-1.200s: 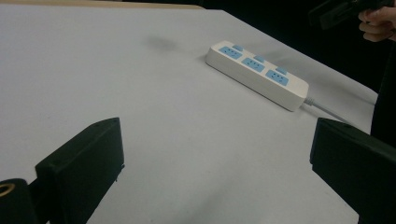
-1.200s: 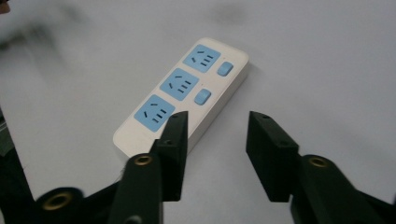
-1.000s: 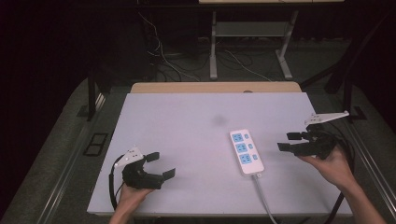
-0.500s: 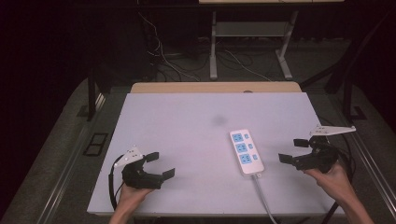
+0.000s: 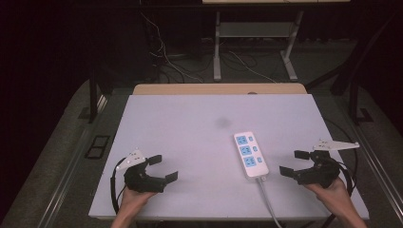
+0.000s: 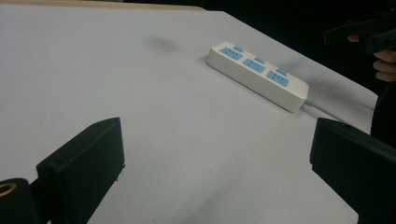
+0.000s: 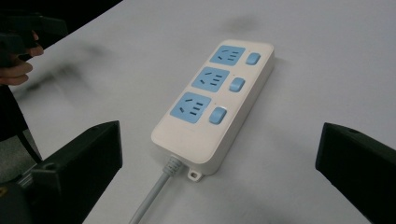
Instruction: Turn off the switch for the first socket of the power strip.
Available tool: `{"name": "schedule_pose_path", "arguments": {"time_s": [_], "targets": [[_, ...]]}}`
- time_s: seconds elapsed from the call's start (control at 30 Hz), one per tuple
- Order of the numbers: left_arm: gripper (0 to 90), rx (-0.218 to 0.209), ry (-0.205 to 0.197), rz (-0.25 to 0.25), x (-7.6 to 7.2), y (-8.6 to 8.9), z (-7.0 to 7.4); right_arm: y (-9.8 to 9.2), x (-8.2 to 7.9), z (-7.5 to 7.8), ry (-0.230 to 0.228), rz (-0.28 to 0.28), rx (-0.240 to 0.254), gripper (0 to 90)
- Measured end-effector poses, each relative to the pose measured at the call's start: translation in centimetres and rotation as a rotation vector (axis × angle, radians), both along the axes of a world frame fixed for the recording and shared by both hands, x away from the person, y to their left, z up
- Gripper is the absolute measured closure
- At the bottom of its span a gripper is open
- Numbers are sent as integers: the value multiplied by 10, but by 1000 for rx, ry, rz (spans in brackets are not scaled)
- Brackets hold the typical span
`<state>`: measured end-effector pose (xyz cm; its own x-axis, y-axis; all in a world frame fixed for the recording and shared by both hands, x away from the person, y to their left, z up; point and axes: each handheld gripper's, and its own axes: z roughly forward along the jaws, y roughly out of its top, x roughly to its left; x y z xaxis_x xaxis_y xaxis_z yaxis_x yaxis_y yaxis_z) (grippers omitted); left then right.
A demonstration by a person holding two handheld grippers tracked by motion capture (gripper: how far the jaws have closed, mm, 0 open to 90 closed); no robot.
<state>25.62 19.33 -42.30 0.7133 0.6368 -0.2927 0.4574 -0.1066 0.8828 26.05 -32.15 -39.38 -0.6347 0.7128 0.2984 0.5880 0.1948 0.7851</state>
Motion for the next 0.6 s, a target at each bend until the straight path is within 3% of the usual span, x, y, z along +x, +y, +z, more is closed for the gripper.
{"name": "schedule_pose_path", "arguments": {"time_s": [0.6], "targets": [[16, 5, 2, 0, 0, 1, 0, 10, -17, -30, 12, 35, 3, 5]]}}
